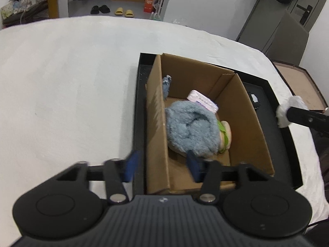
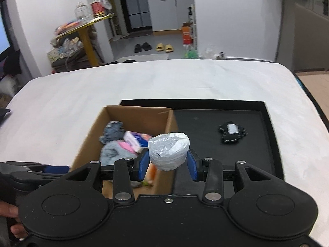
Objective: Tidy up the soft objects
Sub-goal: 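Carry the white plastic bag into the box and open the right tool, then move the right tool down and close it on the black-and-white plush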
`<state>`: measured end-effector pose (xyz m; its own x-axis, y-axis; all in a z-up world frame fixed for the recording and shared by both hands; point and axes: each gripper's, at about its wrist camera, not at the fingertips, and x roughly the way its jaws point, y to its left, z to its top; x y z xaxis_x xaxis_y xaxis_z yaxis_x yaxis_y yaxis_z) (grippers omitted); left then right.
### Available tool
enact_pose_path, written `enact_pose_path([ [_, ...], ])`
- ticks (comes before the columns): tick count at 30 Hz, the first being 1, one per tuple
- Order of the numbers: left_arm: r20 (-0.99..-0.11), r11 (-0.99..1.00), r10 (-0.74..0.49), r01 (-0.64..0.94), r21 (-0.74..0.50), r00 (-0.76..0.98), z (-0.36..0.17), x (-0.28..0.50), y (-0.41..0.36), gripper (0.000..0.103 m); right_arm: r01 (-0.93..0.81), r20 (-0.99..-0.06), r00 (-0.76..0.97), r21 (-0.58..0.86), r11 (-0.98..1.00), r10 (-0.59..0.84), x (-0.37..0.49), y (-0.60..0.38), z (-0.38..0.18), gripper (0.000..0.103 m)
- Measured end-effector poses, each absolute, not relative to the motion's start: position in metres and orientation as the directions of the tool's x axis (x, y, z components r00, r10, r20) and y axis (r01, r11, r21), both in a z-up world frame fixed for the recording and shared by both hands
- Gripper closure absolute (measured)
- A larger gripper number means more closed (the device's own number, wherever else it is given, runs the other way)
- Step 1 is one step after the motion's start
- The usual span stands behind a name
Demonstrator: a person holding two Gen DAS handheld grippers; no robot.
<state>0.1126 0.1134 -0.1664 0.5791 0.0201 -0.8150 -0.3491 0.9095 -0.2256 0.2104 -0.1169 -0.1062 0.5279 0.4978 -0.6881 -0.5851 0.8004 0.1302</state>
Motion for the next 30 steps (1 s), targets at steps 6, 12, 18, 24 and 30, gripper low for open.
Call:
enact_pose_path([
  [6, -0.81, 0.907, -0.002, -0.34, -0.248, 0.586, -0.168, 0.109, 0.113, 0.088, -0.656, -0.697, 0.454, 0.161, 0.738, 0.556, 0.203, -0.091, -0.104, 0.064],
  [12, -0.807, 0.906, -0.021, -0.33, -0.265, 0.59, -0.168, 0.104, 0.118, 0.087, -0.673, -0.726, 0.403, 0.178, 0.718, 0.558, 0.2, -0.072, -0.108, 0.064],
  [18, -0.806, 0.899, -0.026, -0.338, -0.277, 0.592, -0.166, 0.105, 0.124, 0.088, -0.69, -0.729, 0.365, 0.205, 0.694, 0.578, 0.198, -0.06, -0.109, 0.059],
  [24, -0.799, 0.909, -0.006, -0.329, -0.255, 0.602, -0.161, 0.11, 0.121, 0.088, -0.691, -0.735, 0.371, 0.19, 0.697, 0.568, 0.196, -0.06, -0.109, 0.05],
  [30, -0.797, 0.914, 0.007, -0.328, -0.24, 0.603, -0.16, 0.111, 0.116, 0.085, -0.656, -0.733, 0.405, 0.184, 0.732, 0.547, 0.195, -0.078, -0.11, 0.049],
])
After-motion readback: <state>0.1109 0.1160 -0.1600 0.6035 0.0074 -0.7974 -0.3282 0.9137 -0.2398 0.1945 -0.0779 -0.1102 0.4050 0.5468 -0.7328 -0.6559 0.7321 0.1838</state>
